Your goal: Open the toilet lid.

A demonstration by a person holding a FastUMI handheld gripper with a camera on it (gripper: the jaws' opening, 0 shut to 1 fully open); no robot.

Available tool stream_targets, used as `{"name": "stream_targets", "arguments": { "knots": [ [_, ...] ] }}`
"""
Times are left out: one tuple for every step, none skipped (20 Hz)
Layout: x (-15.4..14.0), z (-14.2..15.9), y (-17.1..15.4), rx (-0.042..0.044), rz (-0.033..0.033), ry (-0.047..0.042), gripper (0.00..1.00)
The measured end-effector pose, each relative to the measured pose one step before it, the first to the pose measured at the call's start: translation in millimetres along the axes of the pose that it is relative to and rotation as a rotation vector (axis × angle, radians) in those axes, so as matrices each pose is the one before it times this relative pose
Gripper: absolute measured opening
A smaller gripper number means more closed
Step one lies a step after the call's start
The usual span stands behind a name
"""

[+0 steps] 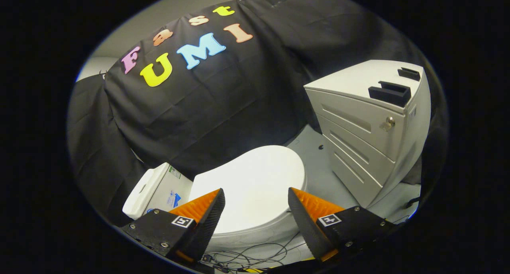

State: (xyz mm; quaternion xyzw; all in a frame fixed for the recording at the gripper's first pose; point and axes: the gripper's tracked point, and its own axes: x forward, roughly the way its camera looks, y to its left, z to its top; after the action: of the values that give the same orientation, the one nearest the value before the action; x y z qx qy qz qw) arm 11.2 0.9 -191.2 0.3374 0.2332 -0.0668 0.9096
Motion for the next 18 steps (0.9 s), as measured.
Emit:
{"name": "stream_targets", "arguments": {
  "knots": [
    [1.09, -2.50, -4.52, 0.02625, -0.00476, 0.00803, 0.97],
    [1.94, -4.12, -6.28, 0.02303, -0.01232, 0.00729, 0.97],
    [1.97, -4.64, -8.23, 0.02006, -0.01485, 0.01293, 0.96],
    [1.80, -5.73, -8.57, 0.01934, -0.01543, 0.01438, 0.95],
    [-0.02, -2.93, -8.61, 0.02167, -0.01514, 0.00816, 0.95],
    [1.01, -2.08, -7.79, 0.02388, -0.01263, 0.00624, 0.95],
    [0.83, -1.73, -6.41, 0.02791, -0.00944, 0.00534, 0.95],
    [0.86, -1.82, -5.76, 0.02785, -0.00622, 0.00439, 0.95],
    [0.68, -0.69, -6.04, 0.02438, -0.00791, 0.00348, 0.95],
    [0.36, -0.32, -7.24, 0.02427, -0.00898, 0.00073, 0.95],
    [1.22, 0.25, -6.05, 0.02404, -0.01070, -0.00063, 0.94],
    [1.52, -1.13, -5.76, 0.02448, -0.00818, 0.00136, 0.94],
    [0.99, -1.57, -4.00, 0.02559, -0.00382, 0.00499, 0.94],
    [0.78, -2.64, -3.26, 0.02129, -0.00107, 0.00815, 0.94],
    [1.27, -0.43, -2.15, 0.01797, 0.00443, 0.00515, 0.91],
    [2.45, -0.94, -5.68, 0.02188, -0.00497, 0.00096, 0.89],
    [3.71, 1.52, -6.51, 0.02792, -0.00386, 0.00471, 0.86],
    [3.79, 1.07, -5.31, 0.03529, -0.00463, 0.00561, 0.85]
  ]
}}
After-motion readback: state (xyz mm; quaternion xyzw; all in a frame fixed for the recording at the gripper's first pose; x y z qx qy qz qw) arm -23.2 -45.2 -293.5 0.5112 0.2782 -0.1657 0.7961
